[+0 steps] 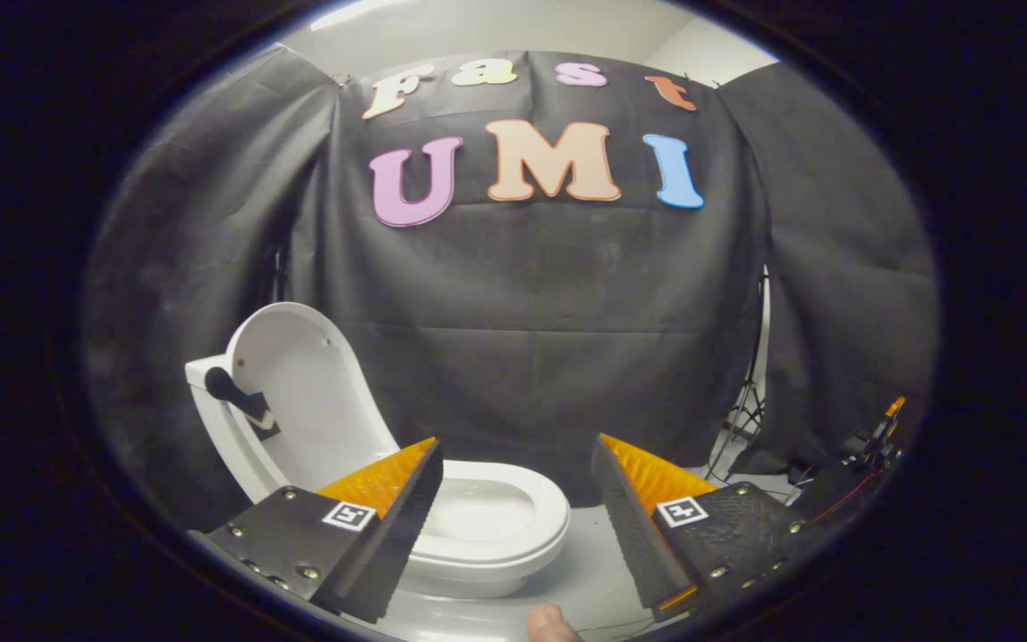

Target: Open the toilet lid.

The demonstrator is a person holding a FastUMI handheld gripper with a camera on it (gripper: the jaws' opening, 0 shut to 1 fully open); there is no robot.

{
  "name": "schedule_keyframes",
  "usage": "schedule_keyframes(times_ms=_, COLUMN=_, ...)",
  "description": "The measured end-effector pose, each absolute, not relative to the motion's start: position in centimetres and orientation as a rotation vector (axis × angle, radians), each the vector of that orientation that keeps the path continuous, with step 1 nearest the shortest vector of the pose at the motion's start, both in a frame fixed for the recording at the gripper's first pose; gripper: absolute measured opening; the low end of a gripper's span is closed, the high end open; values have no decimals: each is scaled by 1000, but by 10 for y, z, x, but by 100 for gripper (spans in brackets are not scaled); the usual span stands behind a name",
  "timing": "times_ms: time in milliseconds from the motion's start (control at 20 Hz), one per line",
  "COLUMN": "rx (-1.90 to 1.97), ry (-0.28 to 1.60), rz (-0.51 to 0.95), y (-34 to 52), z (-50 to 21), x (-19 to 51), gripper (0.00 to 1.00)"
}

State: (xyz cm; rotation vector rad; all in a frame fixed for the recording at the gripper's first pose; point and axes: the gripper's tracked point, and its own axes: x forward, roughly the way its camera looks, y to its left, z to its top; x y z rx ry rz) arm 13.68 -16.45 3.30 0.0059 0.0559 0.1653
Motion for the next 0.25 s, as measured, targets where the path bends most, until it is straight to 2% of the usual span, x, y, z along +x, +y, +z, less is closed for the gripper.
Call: schedule_keyframes(times_ms=250, rx=59, ry=64, rz=181, y=-153, z=38, x=147, gripper=100)
